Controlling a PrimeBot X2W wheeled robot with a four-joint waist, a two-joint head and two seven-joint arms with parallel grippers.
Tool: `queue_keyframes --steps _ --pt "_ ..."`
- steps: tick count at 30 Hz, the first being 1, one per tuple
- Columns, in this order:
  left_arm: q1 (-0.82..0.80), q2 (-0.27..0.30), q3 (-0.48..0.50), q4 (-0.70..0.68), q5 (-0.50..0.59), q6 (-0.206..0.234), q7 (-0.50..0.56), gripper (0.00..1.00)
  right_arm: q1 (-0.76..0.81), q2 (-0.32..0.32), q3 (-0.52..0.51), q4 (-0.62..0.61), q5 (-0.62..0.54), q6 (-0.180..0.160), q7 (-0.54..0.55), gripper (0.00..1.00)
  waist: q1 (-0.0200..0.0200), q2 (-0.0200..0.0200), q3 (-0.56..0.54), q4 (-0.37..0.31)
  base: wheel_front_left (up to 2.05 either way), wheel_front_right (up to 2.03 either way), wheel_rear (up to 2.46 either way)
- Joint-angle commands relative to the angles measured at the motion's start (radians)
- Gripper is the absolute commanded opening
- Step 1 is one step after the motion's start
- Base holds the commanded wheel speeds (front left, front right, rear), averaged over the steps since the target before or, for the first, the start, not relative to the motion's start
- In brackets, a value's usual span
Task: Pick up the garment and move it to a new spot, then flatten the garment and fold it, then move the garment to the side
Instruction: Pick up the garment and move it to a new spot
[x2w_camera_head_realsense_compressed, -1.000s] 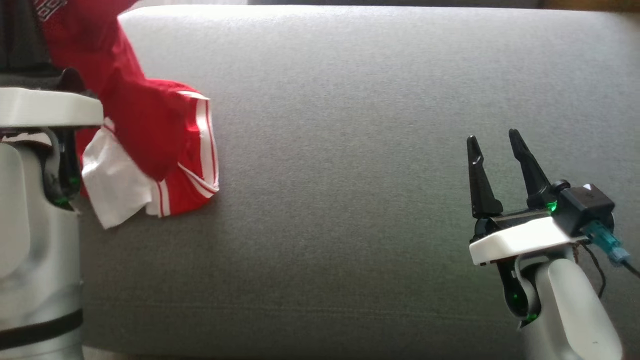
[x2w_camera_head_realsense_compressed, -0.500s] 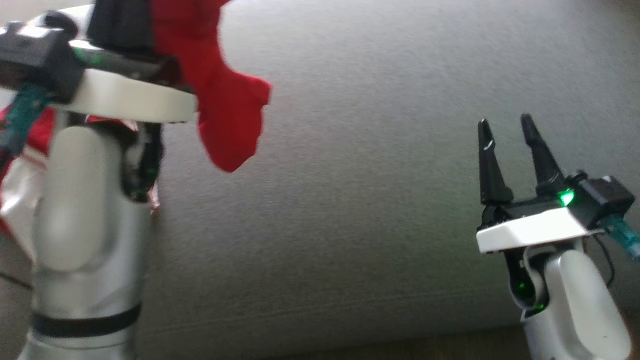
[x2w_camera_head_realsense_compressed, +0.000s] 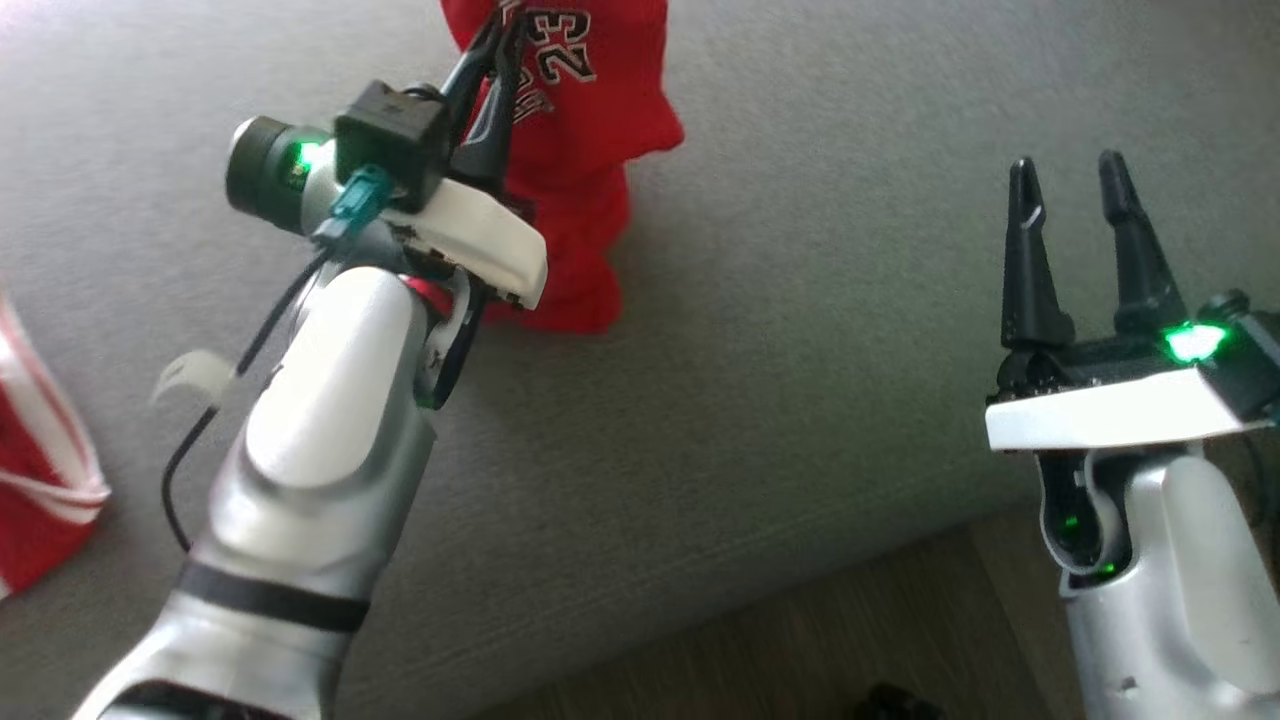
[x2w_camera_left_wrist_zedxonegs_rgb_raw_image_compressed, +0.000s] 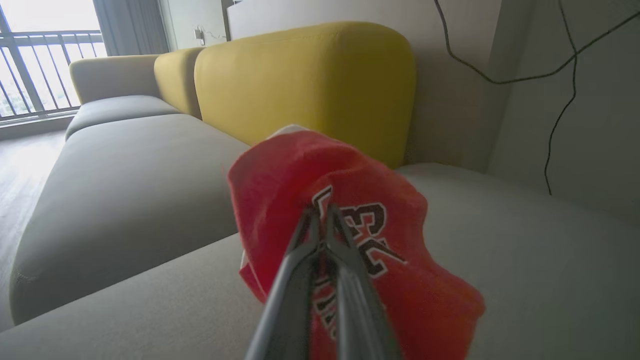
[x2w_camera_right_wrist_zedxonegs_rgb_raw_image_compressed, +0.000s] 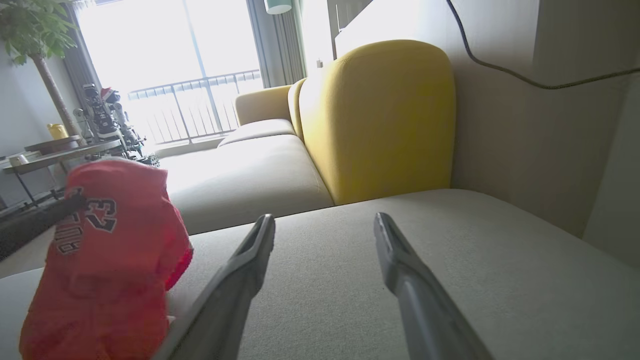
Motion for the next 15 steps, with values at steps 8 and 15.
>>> queue_keyframes --steps 8,15 --pt "-0.123 0.006 -0.063 0.17 -0.018 0.018 -0.065 1.0 -0.034 0.002 0.022 -0.051 0.02 0.0 -0.009 1.0 0.0 0.0 0.072 -0.07 0.0 0.0 0.0" --pt "-0.133 0.006 -0.068 0.087 -0.066 0.065 -0.078 1.0 -0.03 0.002 0.005 -0.044 -0.01 0.0 -0.009 1.0 0.0 0.0 0.026 0.015 0.0 0.0 0.0"
